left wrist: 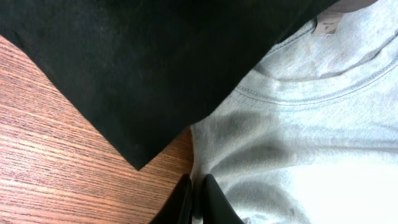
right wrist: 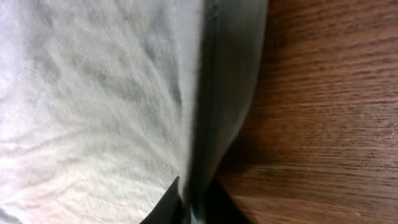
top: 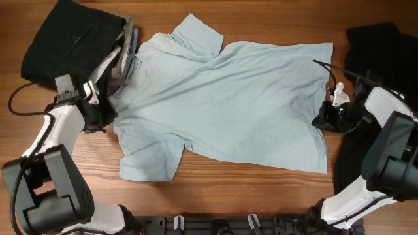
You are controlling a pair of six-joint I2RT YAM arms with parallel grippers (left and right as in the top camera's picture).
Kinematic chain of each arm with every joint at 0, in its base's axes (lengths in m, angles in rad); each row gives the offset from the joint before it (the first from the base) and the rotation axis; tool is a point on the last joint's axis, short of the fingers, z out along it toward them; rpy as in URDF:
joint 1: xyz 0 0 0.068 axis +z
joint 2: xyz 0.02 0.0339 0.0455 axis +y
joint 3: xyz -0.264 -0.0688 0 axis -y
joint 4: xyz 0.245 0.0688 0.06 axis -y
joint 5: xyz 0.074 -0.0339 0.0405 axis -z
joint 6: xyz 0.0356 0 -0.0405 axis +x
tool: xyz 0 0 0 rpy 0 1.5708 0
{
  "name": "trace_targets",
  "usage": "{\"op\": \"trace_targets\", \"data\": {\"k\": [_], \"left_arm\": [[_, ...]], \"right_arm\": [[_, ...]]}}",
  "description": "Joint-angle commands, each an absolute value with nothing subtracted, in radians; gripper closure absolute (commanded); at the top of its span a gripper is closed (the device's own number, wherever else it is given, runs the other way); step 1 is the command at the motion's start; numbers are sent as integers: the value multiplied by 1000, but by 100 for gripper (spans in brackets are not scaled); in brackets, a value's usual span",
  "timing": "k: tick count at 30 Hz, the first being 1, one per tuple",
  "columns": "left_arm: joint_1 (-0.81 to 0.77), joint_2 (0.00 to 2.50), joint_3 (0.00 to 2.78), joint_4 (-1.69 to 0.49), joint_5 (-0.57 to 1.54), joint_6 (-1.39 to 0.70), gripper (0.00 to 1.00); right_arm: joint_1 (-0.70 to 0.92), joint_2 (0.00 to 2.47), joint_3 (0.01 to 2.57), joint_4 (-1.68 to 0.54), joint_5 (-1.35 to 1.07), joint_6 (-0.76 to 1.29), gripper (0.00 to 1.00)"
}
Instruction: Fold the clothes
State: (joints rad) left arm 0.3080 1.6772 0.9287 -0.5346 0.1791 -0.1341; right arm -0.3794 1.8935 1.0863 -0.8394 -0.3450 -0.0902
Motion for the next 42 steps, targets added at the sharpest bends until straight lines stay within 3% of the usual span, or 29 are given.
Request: {"op": "trace_targets", "data": {"k": [1,2,8,15,24,31,42], "left_arm": [[316,1660,930,-536,167,-142,92],[316,1660,930,-536,166,-142,92],[316,1660,931,-536,167,-142,92],[316,1660,931,-535,167,-142,92],[316,1660,931,-530,167,-142,92],[316,1660,931,-530,167,-142,93],[316,1433,1077,-592,242,-139,96]], "right_arm": [[-376,1966,1034,-842,-176,1,86],[-381,1966,1034,-847,-150,31,77],[-405,1966,1034,-899,-93,81,60],[-410,1966,1034,-908,-42,132,75],[-410,1966,1070,-852,-205,8,64],[-411,1965,1086,-851,-204,29,96],[-411,1633,1250,-942,-420,-53,96]]}}
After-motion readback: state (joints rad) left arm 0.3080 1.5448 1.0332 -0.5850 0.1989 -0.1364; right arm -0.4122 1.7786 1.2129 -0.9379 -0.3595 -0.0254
